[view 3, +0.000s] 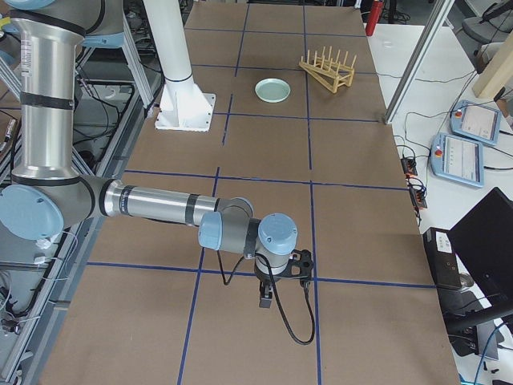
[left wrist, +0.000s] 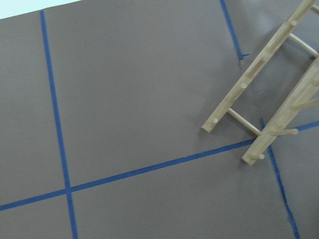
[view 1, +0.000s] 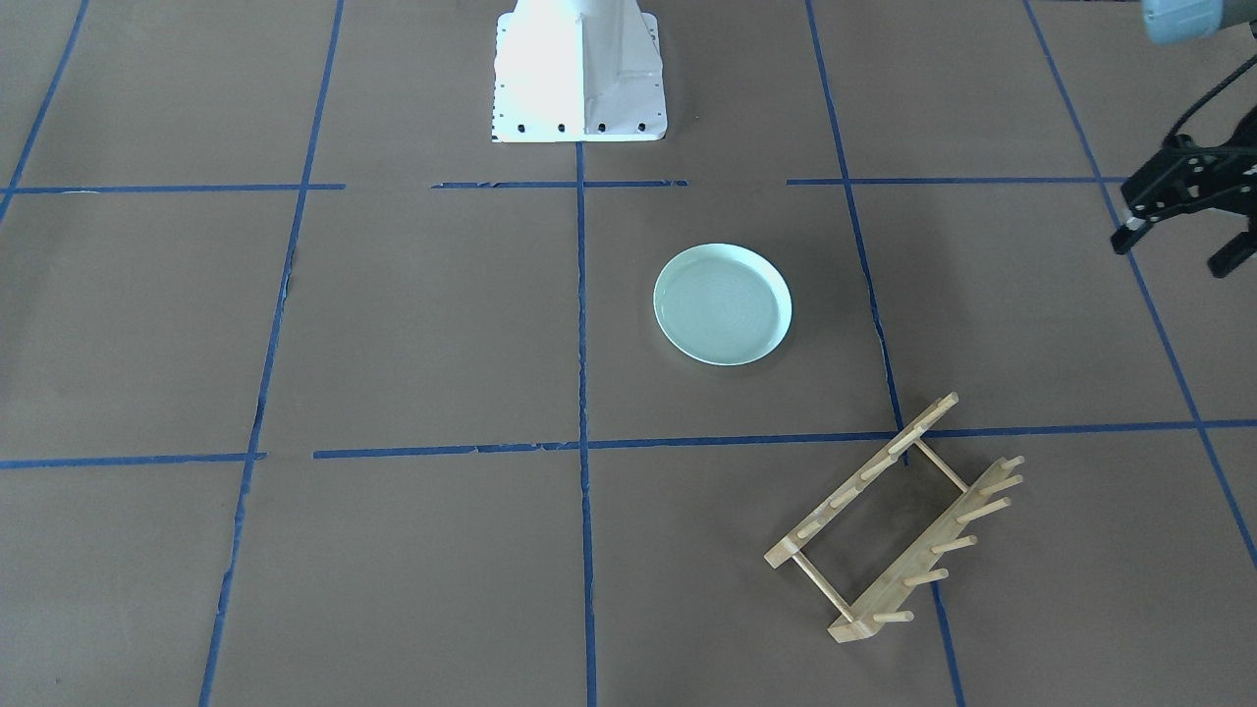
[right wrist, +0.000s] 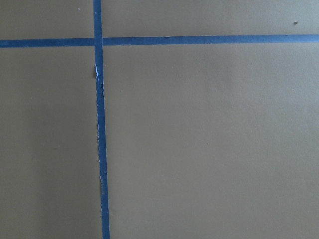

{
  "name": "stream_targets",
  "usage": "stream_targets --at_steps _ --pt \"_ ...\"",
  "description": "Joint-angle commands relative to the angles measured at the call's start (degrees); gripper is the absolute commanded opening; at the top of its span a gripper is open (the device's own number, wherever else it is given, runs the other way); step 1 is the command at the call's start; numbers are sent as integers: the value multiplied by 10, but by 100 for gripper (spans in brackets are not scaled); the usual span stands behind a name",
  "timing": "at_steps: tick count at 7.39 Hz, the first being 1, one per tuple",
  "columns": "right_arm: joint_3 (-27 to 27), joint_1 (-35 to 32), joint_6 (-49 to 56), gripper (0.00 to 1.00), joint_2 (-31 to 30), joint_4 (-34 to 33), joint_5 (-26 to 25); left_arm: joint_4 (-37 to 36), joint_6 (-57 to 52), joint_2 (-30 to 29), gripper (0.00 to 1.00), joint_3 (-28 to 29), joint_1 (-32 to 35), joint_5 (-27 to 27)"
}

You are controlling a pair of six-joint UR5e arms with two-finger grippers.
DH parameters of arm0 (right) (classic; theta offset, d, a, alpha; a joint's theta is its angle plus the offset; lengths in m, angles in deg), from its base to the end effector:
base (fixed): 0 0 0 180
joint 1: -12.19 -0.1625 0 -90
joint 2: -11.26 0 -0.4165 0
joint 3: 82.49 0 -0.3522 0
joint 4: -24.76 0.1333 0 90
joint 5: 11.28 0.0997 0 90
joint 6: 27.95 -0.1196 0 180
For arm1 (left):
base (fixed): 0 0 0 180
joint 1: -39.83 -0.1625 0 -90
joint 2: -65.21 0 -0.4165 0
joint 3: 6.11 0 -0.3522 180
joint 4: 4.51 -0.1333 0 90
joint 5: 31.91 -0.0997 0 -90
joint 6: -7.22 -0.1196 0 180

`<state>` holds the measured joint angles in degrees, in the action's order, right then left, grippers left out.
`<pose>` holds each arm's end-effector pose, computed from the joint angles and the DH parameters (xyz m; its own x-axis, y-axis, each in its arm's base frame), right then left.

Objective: Place plate on rack

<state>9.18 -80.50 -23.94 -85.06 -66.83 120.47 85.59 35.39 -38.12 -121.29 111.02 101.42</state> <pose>0.0721 -0.3916 0.7046 0.7433 0.0376 0.6679 0.0053 0.9981 -0.0621 0.1140 -0.4934 0.3542 0.6042 0.2149 -0.7673 0.0378 0.9541 0.2970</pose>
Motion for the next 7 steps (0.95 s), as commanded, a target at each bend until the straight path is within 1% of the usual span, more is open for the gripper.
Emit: stream_targets --at_steps 1,2,3,4,5,6,7 --pt "0 1 0 100 0 0 0 -9 184 -75 100 -7 -132 -61" --pt "0 1 0 100 0 0 0 -67 260 -142 100 5 -190 -91" --pt "0 0 0 100 0 0 0 -130 298 -211 100 31 -241 -131" --pt "0 0 0 100 0 0 0 -152 325 -232 100 36 -278 -167" --pt "0 0 -1 100 0 0 0 -149 376 -233 100 43 -314 -187" --pt "0 0 -1 100 0 0 0 -140 420 -244 100 73 -355 -221" --pt "0 0 0 100 0 0 0 -106 465 -260 100 109 -386 -260"
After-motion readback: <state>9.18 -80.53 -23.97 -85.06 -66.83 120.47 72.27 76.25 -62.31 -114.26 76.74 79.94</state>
